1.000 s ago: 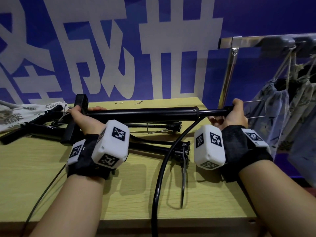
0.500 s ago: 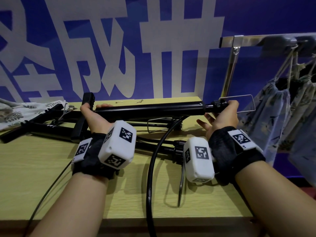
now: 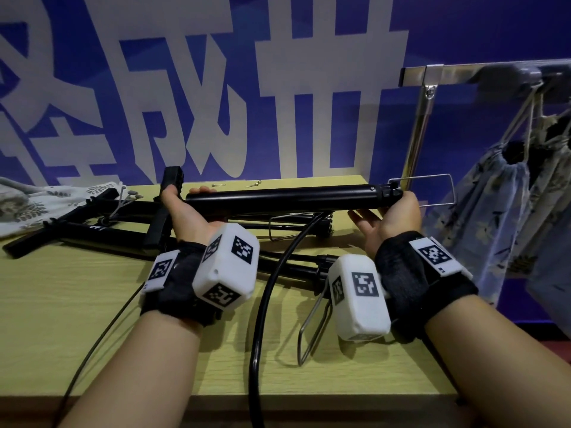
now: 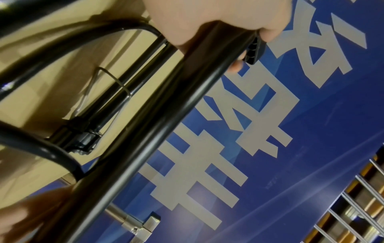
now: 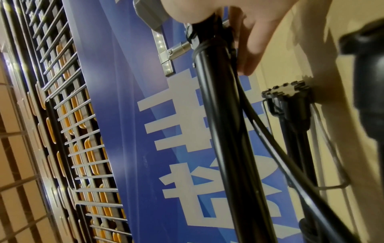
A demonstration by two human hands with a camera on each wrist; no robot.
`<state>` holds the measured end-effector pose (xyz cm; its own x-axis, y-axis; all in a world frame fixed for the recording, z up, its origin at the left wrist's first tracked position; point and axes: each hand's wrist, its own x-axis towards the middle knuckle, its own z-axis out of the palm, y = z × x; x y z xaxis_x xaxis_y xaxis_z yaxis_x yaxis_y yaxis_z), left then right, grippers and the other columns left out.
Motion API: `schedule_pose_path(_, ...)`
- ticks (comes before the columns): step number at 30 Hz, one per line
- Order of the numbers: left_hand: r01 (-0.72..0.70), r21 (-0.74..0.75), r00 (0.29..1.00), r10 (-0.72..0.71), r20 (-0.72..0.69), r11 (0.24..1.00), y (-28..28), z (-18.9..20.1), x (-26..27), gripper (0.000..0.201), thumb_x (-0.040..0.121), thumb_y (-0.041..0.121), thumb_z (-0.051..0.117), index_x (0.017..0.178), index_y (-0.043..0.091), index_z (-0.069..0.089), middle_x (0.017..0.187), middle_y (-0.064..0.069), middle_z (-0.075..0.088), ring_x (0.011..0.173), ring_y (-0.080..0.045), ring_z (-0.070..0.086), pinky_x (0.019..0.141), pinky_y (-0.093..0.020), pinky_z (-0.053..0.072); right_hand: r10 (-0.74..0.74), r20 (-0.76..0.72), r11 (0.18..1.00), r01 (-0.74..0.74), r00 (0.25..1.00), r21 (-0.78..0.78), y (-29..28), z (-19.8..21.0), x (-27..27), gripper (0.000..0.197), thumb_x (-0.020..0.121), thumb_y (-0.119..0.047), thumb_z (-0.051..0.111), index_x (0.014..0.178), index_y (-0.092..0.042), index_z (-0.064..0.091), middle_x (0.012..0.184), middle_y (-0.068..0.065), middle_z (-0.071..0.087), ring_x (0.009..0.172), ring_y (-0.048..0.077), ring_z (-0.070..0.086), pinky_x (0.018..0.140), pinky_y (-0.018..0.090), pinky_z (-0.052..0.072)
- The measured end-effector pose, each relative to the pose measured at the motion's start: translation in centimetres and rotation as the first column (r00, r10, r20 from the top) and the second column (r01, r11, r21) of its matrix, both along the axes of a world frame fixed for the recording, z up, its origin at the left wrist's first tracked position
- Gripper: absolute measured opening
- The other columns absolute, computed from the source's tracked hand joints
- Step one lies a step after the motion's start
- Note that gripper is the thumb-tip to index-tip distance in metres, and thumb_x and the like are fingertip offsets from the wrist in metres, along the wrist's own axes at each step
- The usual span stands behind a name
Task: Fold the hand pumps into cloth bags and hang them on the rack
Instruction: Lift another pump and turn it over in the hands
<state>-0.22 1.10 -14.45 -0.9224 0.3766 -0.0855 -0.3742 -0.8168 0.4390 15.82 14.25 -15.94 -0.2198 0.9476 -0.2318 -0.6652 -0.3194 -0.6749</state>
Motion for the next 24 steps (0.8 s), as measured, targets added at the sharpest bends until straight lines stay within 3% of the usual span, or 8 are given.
schedule_pose_path(2, 0.034, -0.027, 0.999, -0.034, 0.000, 0.999, 0.2, 0.1, 0.1, 0.028, 0.092, 0.038, 0.053, 0.072, 0.018, 0.050, 0.057, 0.007, 0.055, 0.055, -0.008, 0.057, 0.064, -0.022, 0.051, 0.000, -0.119, 1.000, 0.002, 0.993, 0.010, -0.7, 0.6, 0.1, 0.031, 0.092, -0.034, 0.044, 0.114, -0.015, 0.054, 0.110, 0.009, 0.059, 0.104, 0.027, 0.059, 0.084, 0.041, 0.053)
schedule_pose_path(6, 0.081, -0.105, 0.996, -0.084, -0.030, 0.991, 0.1, 0.4, 0.3, 0.020, 0.089, 0.039, 0.058, 0.081, 0.020, 0.053, 0.073, 0.005, 0.057, 0.069, -0.010, 0.059, 0.063, -0.025, 0.051, 0.030, -0.298, 1.000, -0.026, 0.954, 0.018, -1.2, 1.7, 0.8, 0.039, 0.089, -0.047, 0.050, 0.104, -0.011, 0.055, 0.093, 0.009, 0.059, 0.087, 0.021, 0.061, 0.070, 0.032, 0.055)
schedule_pose_path(9, 0.114, -0.186, 0.991, -0.124, -0.041, 0.976, -0.1, 0.6, 0.2, 0.025, 0.088, 0.043, 0.058, 0.095, 0.019, 0.058, 0.086, 0.002, 0.061, 0.081, -0.012, 0.059, 0.065, -0.027, 0.048, 0.054, -0.286, 0.998, -0.041, 0.957, 0.053, -1.0, 1.8, 1.0, 0.040, 0.088, -0.051, 0.051, 0.103, -0.015, 0.056, 0.100, 0.008, 0.062, 0.093, 0.023, 0.062, 0.080, 0.038, 0.055)
schedule_pose_path(12, 0.143, -0.237, 0.985, -0.162, -0.063, 0.961, 0.1, 0.4, 0.1, 0.042, 0.087, 0.041, 0.061, 0.120, 0.017, 0.057, 0.115, -0.004, 0.061, 0.104, -0.019, 0.058, 0.084, -0.034, 0.051, 0.087, -0.195, 0.993, -0.070, 0.977, 0.090, -0.9, 1.3, 0.8, 0.045, 0.085, -0.051, 0.055, 0.118, -0.020, 0.054, 0.113, 0.008, 0.062, 0.103, 0.025, 0.061, 0.088, 0.045, 0.051)
schedule_pose_path(14, 0.166, -0.233, 0.977, -0.192, -0.097, 0.958, 0.0, 0.4, 0.4, 0.032, 0.089, 0.035, 0.061, 0.115, 0.017, 0.058, 0.115, -0.007, 0.061, 0.109, -0.022, 0.057, 0.096, -0.039, 0.047, 0.117, -0.127, 0.991, -0.107, 0.985, 0.083, -0.8, 1.1, 0.7, 0.032, 0.086, -0.042, 0.059, 0.108, -0.019, 0.056, 0.110, 0.008, 0.063, 0.103, 0.023, 0.061, 0.087, 0.040, 0.051)
schedule_pose_path(18, 0.226, -0.194, 0.954, -0.257, -0.154, 0.955, -0.2, 0.6, 0.9, 0.014, 0.092, 0.031, 0.056, 0.099, 0.019, 0.058, 0.102, -0.007, 0.062, 0.105, -0.024, 0.058, 0.092, -0.039, 0.048, 0.162, -0.073, 0.985, -0.157, 0.984, 0.075, -0.4, 1.0, 0.6, 0.010, 0.089, -0.026, 0.059, 0.091, -0.016, 0.059, 0.110, 0.009, 0.064, 0.107, 0.023, 0.061, 0.095, 0.040, 0.049)
schedule_pose_path(20, 0.237, -0.198, 0.948, -0.271, -0.167, 0.951, -0.2, 0.5, 0.7, 0.014, 0.093, 0.031, 0.056, 0.100, 0.019, 0.058, 0.105, -0.007, 0.062, 0.109, -0.024, 0.057, 0.091, -0.038, 0.048, 0.173, -0.035, 0.984, -0.171, 0.984, 0.055, -0.1, 0.7, 0.5, 0.011, 0.088, -0.024, 0.061, 0.093, -0.014, 0.059, 0.108, 0.010, 0.064, 0.104, 0.023, 0.062, 0.088, 0.039, 0.053)
schedule_pose_path(24, 0.296, -0.256, 0.904, -0.357, -0.236, 0.920, -0.2, 0.2, 0.3, 0.015, 0.092, 0.018, 0.056, 0.106, 0.013, 0.058, 0.106, -0.008, 0.062, 0.109, -0.022, 0.057, 0.086, -0.034, 0.049, 0.168, 0.057, 0.986, -0.168, 0.984, -0.009, 0.3, 0.4, 0.8, 0.022, 0.086, -0.023, 0.064, 0.100, -0.007, 0.057, 0.110, 0.013, 0.062, 0.090, 0.023, 0.063, 0.050, 0.032, 0.058)
